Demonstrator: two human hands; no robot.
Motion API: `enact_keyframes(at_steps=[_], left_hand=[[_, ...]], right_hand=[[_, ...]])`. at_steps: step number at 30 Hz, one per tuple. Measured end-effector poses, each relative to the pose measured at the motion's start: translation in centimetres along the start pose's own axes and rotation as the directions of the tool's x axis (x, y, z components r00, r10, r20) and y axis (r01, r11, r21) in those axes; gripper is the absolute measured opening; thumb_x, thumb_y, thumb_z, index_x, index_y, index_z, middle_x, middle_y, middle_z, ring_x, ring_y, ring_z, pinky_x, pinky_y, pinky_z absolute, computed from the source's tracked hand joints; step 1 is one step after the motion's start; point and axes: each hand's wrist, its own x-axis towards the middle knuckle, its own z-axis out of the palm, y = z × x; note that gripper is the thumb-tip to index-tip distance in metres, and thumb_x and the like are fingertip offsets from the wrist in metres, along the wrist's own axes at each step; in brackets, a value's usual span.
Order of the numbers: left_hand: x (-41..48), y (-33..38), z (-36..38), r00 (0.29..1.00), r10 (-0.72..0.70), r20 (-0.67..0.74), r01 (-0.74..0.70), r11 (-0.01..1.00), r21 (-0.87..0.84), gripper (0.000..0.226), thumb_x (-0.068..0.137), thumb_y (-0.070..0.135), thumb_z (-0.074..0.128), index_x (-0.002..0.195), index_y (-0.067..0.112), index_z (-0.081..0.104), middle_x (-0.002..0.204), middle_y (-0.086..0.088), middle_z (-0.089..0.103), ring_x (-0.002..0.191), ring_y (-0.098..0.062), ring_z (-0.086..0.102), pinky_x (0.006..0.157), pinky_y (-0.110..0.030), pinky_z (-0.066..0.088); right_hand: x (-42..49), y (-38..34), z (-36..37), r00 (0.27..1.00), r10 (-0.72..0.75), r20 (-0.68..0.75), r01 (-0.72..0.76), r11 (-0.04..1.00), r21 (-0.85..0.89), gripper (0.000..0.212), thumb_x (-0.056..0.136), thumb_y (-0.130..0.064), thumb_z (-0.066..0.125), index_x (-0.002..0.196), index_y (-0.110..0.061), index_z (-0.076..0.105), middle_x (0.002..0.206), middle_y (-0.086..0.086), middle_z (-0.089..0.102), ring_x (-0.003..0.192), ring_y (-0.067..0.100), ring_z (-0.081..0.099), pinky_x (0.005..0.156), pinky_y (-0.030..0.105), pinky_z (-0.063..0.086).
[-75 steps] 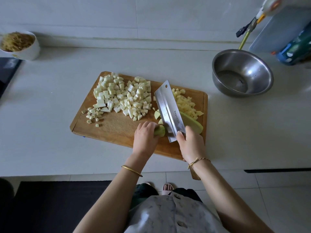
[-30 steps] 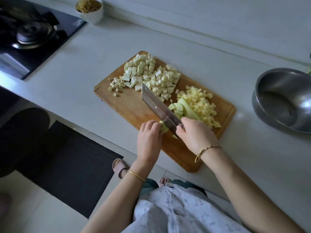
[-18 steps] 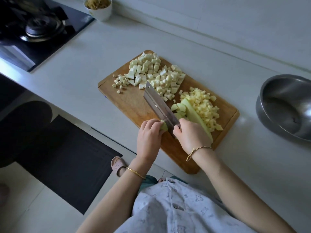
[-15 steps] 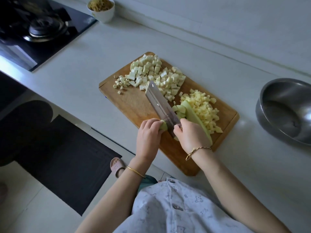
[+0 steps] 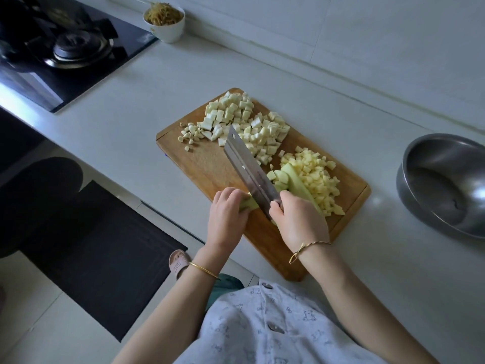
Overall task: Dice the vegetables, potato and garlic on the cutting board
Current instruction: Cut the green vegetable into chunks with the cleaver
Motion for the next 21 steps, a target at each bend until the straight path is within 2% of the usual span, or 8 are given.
enact_keyframes(at_steps=[3, 9, 11, 14, 17, 21], left_hand=[[0.0, 0.0, 0.1, 1.000, 0.001, -0.008, -0.001, 1.000, -0.009, 0.017, 0.078, 0.004, 0.073, 0.093, 0.005, 0.066, 0.103, -0.010, 0.064, 0.096, -0.029, 0.056, 0.081, -0.029, 0.043], [0.0, 0.0, 0.0, 1.000, 0.026, -0.003, -0.026, 1.000, -0.005, 0.015, 0.077, 0.004, 0.074, 0.089, 0.005, 0.067, 0.102, -0.011, 0.065, 0.095, -0.031, 0.057, 0.080, -0.036, 0.049], [-0.1, -0.2, -0.2, 1.000, 0.030, 0.000, -0.030, 1.000, -0.009, 0.018, 0.076, 0.006, 0.075, 0.094, 0.007, 0.068, 0.104, -0.010, 0.065, 0.096, -0.030, 0.057, 0.081, -0.034, 0.046], [-0.2, -0.6, -0.5, 1.000, -0.018, 0.005, 0.018, 1.000, -0.008, 0.027, 0.077, 0.009, 0.074, 0.103, 0.010, 0.067, 0.108, -0.006, 0.064, 0.100, -0.027, 0.055, 0.085, -0.031, 0.042], [-0.3, -0.7, -0.6, 0.999, -0.046, 0.023, 0.046, 0.999, -0.003, 0.023, 0.078, 0.010, 0.072, 0.101, 0.009, 0.065, 0.107, -0.005, 0.062, 0.099, -0.024, 0.052, 0.085, -0.028, 0.040], [-0.2, -0.5, -0.6, 0.998, -0.049, 0.026, 0.049, 0.999, -0.017, 0.020, 0.079, 0.010, 0.073, 0.098, 0.008, 0.066, 0.106, -0.006, 0.062, 0.098, -0.024, 0.052, 0.085, -0.031, 0.043]], right_hand=[[0.0, -0.4, -0.1, 1.000, 0.008, -0.001, -0.008, 1.000, -0.028, 0.026, 0.101, -0.027, 0.036, 0.077, -0.017, 0.038, 0.058, -0.006, 0.037, 0.061, 0.021, 0.044, 0.042, 0.026, 0.023], [1.1, -1.3, 0.3, 0.994, 0.060, 0.092, -0.054, 0.996, -0.066, 0.021, 0.102, -0.028, 0.033, 0.086, -0.016, 0.040, 0.074, 0.000, 0.047, 0.069, 0.023, 0.046, 0.045, 0.026, 0.023], [1.4, -1.1, 0.7, 0.993, 0.071, 0.092, -0.067, 0.997, -0.046, 0.024, 0.102, -0.027, 0.033, 0.082, -0.015, 0.038, 0.069, -0.002, 0.044, 0.068, 0.023, 0.045, 0.044, 0.026, 0.021], [1.4, -0.3, 0.9, 0.997, 0.068, 0.034, -0.069, 0.997, 0.024, 0.037, 0.100, -0.025, 0.037, 0.065, -0.020, 0.027, 0.059, -0.004, 0.036, 0.064, 0.025, 0.044, 0.043, 0.028, 0.021], [1.1, -0.1, 0.5, 0.999, 0.052, -0.012, -0.051, 0.995, 0.084, 0.041, 0.099, -0.024, 0.041, 0.062, -0.023, 0.025, 0.057, -0.003, 0.036, 0.058, 0.023, 0.041, 0.042, 0.029, 0.022], [0.5, -0.3, 0.0, 1.000, 0.013, -0.002, -0.013, 0.997, 0.073, 0.039, 0.099, -0.026, 0.041, 0.063, -0.022, 0.027, 0.057, -0.005, 0.037, 0.058, 0.020, 0.040, 0.043, 0.029, 0.023]])
